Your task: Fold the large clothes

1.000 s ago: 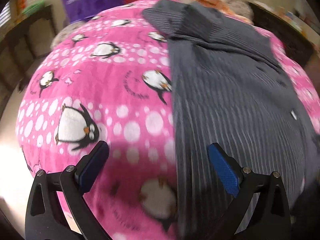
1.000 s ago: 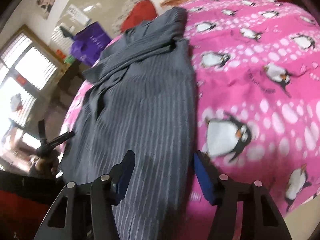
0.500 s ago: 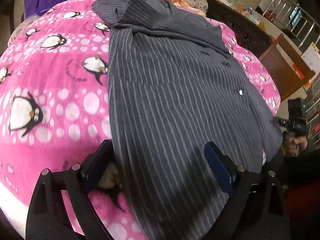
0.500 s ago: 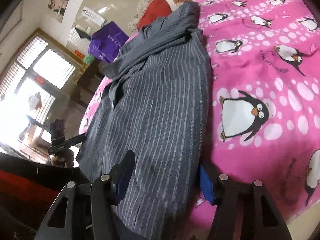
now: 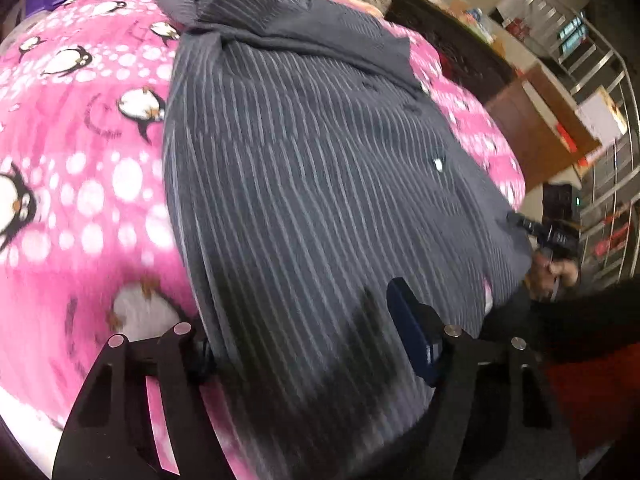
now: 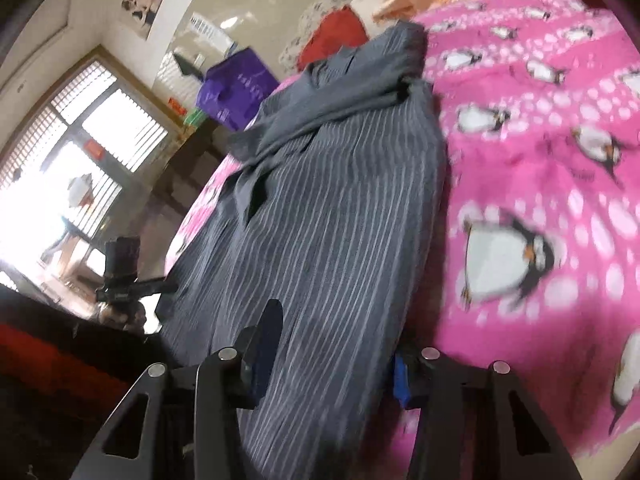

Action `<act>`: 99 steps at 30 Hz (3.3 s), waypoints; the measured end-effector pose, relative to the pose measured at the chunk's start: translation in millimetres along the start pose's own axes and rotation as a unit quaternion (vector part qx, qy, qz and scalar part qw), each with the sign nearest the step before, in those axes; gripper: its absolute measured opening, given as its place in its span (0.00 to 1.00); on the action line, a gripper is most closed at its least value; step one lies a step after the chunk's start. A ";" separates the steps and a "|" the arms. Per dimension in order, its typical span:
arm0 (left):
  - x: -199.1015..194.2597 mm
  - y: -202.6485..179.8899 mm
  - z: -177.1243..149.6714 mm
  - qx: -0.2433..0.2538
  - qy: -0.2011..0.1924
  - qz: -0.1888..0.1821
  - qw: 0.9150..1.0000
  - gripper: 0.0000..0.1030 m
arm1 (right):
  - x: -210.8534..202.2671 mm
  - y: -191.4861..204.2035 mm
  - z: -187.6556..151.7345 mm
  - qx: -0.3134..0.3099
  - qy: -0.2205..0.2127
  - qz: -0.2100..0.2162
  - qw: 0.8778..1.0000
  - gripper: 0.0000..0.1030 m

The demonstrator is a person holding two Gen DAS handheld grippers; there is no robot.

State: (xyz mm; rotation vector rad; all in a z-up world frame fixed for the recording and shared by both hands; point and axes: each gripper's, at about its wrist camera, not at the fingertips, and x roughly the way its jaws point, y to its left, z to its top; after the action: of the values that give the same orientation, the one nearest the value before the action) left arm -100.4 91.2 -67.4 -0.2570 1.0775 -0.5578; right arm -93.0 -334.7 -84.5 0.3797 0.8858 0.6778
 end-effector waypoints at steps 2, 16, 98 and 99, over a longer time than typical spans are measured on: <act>2.9 -10.3 3.5 0.015 0.005 -0.006 1.000 0.67 | 5.2 6.1 5.2 -0.021 -0.002 -0.013 1.000 0.39; 12.5 -24.4 -9.1 0.050 0.013 -0.010 0.999 0.64 | 16.1 21.1 -6.2 -0.076 0.024 -0.115 0.990 0.38; 40.8 110.3 248.2 -0.044 -0.131 0.280 0.950 0.70 | 61.8 -58.9 250.2 0.115 -0.057 -0.101 0.987 0.34; 31.5 107.2 244.0 -0.041 -0.139 0.284 0.948 0.70 | 51.6 -52.8 246.6 0.107 -0.061 -0.105 0.987 0.34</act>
State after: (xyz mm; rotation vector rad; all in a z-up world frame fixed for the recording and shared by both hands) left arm 159.1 146.9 -28.1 -0.0834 0.8463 0.0425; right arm 149.7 -345.8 0.5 0.5069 0.8690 0.3621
